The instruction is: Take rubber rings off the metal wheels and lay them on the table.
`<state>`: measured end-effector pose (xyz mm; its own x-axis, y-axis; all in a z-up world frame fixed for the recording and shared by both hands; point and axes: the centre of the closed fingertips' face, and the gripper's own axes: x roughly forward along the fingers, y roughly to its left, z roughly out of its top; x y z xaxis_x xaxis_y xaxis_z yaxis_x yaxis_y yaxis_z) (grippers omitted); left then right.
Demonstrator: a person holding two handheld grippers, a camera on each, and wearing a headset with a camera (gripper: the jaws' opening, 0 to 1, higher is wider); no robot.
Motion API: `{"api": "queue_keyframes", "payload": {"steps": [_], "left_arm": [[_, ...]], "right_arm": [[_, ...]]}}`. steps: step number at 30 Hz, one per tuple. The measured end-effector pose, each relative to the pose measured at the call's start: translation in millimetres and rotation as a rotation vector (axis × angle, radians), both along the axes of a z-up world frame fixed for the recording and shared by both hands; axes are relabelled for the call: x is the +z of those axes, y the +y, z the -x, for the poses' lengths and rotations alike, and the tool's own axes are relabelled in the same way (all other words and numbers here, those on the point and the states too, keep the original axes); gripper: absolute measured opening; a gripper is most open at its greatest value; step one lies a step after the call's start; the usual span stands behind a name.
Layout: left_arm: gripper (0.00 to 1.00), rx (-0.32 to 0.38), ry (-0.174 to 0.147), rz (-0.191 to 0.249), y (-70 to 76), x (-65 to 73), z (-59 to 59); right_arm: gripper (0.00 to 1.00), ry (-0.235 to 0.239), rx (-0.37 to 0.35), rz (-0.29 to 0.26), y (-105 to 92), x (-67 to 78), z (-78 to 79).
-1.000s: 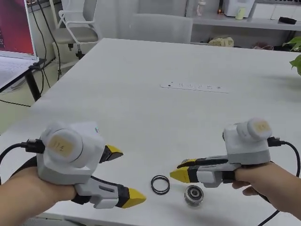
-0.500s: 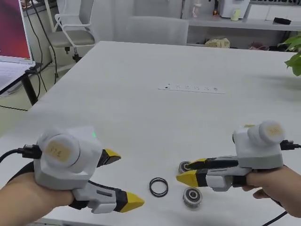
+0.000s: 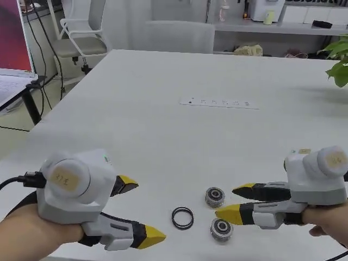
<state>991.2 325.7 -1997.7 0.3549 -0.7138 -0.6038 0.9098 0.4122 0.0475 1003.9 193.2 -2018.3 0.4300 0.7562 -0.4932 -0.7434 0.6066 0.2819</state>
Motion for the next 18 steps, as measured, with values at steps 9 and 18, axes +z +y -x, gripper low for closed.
{"api": "queue_keyframes", "payload": {"steps": [9, 18], "left_arm": [[0.64, 0.001, 0.001, -0.003, 0.1, -0.5, 0.6], [0.64, 0.002, 0.002, -0.005, 0.2, -0.9, 0.5]], "right_arm": [[0.61, -0.027, -0.035, 0.025, -18.0, -2.8, 5.7], [0.68, -0.069, -0.035, 0.076, -31.3, -3.9, 14.0]]}}
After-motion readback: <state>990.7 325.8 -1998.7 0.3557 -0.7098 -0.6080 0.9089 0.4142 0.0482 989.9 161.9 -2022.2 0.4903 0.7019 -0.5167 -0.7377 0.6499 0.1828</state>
